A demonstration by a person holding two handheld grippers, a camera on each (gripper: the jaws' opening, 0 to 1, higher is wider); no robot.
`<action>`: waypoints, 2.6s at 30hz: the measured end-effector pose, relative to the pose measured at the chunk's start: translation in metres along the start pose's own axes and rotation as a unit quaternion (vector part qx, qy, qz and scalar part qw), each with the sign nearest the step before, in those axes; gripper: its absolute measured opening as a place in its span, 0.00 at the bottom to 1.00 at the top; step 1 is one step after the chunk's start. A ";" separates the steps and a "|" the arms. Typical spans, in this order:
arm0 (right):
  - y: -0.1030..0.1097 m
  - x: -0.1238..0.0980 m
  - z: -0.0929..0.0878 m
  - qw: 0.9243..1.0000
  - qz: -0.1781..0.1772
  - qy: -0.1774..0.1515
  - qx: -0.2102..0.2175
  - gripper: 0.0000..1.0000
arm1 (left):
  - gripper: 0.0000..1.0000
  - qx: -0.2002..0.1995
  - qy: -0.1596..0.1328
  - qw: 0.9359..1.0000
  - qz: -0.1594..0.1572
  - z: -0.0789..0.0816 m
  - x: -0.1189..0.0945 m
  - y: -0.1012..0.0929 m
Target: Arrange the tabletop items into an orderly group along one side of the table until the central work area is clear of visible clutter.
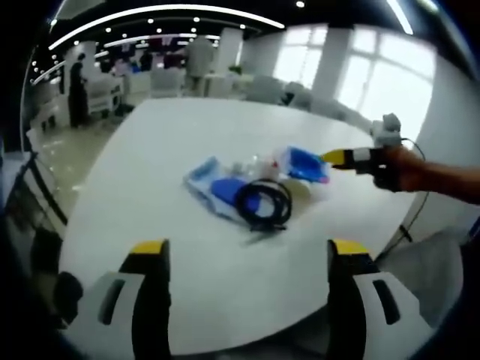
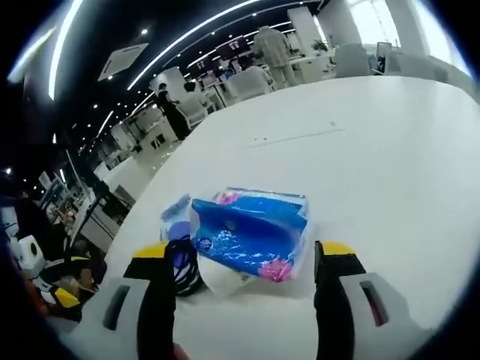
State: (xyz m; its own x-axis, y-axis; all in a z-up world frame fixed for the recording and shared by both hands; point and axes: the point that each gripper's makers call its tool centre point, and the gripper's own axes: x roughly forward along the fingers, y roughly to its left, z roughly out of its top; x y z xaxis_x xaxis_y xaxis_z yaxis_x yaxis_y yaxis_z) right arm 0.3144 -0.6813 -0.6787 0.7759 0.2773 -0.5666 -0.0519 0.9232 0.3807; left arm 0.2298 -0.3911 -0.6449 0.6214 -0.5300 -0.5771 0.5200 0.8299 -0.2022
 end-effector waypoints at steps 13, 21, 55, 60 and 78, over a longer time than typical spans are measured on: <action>-0.025 0.039 0.003 0.998 -0.017 0.011 0.057 0.72 | 0.83 0.000 0.017 1.000 -0.007 -0.004 0.004 -0.003; -0.037 0.048 0.001 0.997 -0.033 0.013 0.068 0.54 | 0.83 0.002 0.031 0.999 -0.010 -0.009 0.006 -0.004; -0.067 0.021 0.032 0.999 -0.048 -0.006 0.004 0.09 | 0.74 0.008 0.044 0.999 -0.008 -0.013 0.007 -0.005; -0.077 0.013 0.043 0.998 -0.055 -0.007 0.010 0.07 | 0.74 0.003 0.041 0.999 -0.006 -0.013 0.007 -0.004; -0.099 -0.009 0.067 0.996 -0.071 -0.046 0.004 0.05 | 0.74 0.001 0.040 0.999 -0.004 -0.014 0.007 -0.004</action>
State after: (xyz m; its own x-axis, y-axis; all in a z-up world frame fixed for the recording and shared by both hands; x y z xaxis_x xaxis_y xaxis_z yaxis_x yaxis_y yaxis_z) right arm 0.3544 -0.7926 -0.6622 0.8290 0.1178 -0.5467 0.0671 0.9495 0.3064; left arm 0.2238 -0.3957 -0.6590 0.5676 -0.5210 -0.6375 0.5263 0.8250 -0.2057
